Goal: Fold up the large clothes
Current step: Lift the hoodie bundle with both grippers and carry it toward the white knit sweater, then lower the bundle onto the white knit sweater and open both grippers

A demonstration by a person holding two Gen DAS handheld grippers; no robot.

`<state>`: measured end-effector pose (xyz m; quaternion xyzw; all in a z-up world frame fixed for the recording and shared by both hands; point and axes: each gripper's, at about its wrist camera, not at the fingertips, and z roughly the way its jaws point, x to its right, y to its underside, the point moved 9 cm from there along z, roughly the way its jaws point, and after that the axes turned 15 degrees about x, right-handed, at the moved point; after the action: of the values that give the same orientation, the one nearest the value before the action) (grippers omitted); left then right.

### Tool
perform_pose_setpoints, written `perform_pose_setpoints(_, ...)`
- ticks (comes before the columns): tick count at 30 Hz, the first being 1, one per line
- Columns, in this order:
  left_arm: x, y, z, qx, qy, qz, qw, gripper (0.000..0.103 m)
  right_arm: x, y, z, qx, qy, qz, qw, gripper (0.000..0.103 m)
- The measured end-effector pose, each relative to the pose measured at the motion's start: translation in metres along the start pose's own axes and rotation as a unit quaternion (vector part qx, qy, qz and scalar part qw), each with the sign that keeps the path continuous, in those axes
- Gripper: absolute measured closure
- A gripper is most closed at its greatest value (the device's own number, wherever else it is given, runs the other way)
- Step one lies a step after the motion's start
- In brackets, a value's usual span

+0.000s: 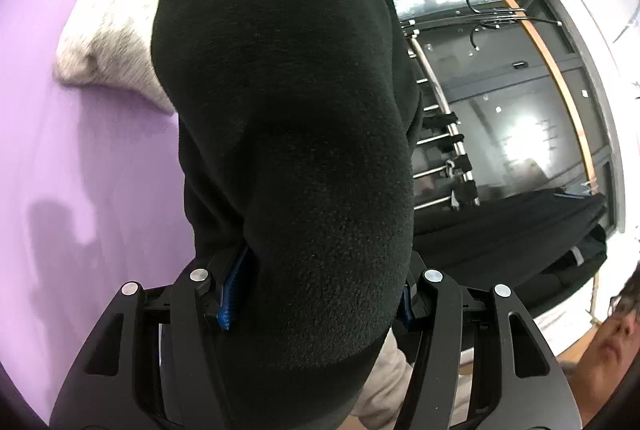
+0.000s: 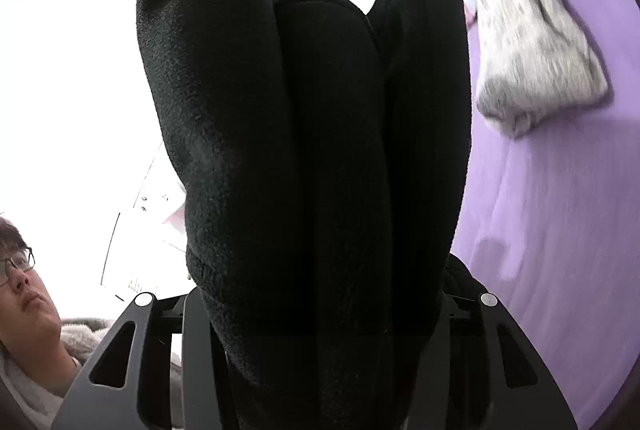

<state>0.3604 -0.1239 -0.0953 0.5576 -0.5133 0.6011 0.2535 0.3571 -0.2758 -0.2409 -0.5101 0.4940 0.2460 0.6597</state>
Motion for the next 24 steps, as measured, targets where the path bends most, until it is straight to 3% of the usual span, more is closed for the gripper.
perform_pose_setpoints(4, 0.009, -0.029, 0.014, -0.004, 0.007, 0.003, 1.0, 0.049, -0.006, -0.023, -0.013, 0.005, 0.007, -0.016, 1.0, 0.057)
perform_pose_setpoints(12, 0.0, -0.109, 0.043, -0.014, 0.025, 0.006, 0.9996, 0.049, 0.001, -0.09, 0.018, 0.015, 0.032, -0.043, 0.998, 0.058)
perform_pose_setpoints(13, -0.001, -0.123, 0.05, -0.017, 0.027, 0.014, 0.9994, 0.049, 0.012, -0.134, 0.016, 0.018, 0.033, -0.045, 0.998, 0.057)
perform_pose_setpoints(17, -0.02, -0.172, 0.072, -0.024, 0.027, 0.015, 0.9992, 0.049, 0.036, -0.178, 0.028, 0.034, 0.036, -0.043, 0.998, 0.057)
perform_pose_setpoints(20, -0.043, -0.218, 0.097, -0.021, 0.013, 0.016, 0.9996, 0.049, 0.071, -0.241, 0.047, 0.035, 0.048, -0.031, 0.998, 0.057)
perform_pose_setpoints(24, -0.079, -0.262, 0.117, -0.009, -0.015, 0.003, 0.9998, 0.049, 0.109, -0.265, 0.091, 0.028, 0.062, -0.004, 0.998, 0.057)
